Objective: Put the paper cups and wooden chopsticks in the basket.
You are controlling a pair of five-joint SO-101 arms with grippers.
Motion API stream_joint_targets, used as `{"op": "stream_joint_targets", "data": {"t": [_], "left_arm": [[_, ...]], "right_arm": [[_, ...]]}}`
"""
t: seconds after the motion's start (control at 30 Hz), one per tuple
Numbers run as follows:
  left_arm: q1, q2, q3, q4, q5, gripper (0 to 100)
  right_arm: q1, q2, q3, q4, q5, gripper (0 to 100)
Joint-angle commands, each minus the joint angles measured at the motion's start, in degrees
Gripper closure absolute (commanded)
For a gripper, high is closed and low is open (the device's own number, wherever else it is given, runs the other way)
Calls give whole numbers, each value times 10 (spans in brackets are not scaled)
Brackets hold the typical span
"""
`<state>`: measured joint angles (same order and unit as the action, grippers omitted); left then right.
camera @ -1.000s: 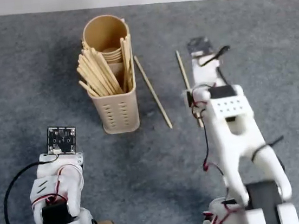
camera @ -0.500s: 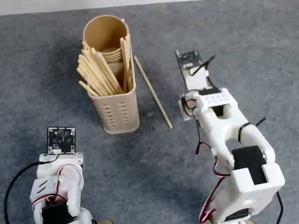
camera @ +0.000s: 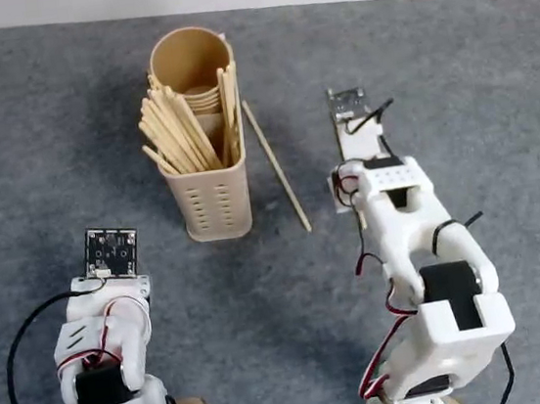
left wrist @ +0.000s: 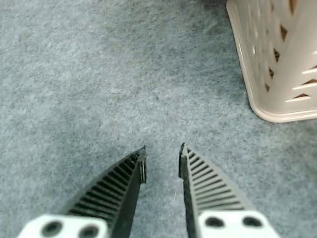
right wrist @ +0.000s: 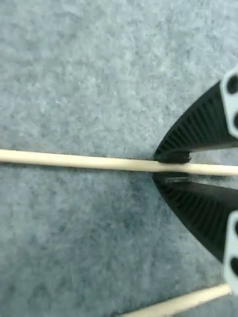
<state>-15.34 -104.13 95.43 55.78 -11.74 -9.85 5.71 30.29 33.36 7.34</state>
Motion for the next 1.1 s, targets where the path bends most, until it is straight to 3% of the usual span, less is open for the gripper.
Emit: {"op": "stream_joint_targets", "data": {"t": [0.0, 0.1, 0.3, 0.53, 0.77, 0.97, 1.07], "left_arm": [[6, -4, 0, -7, -4, 873], [7, -4, 0, -7, -4, 873], [7, -4, 0, -7, -4, 873], [7, -4, 0, -7, -4, 873], [7, -4, 0, -7, -4, 873], [7, -4, 0, -7, -4, 873], [7, -4, 0, -7, -4, 873]], "right_arm": [[-2, -148, -8, -7, 4, 988], [-36, -272, -4, -49, 4, 993], [-140, -406, 79, -302, 4, 993], [-256, -385, 142, -581, 3, 993], [-284, -317, 239, -777, 0, 993], [-272, -306, 339, -822, 2, 977], [-269, -306, 342, -822, 1, 868]]}}
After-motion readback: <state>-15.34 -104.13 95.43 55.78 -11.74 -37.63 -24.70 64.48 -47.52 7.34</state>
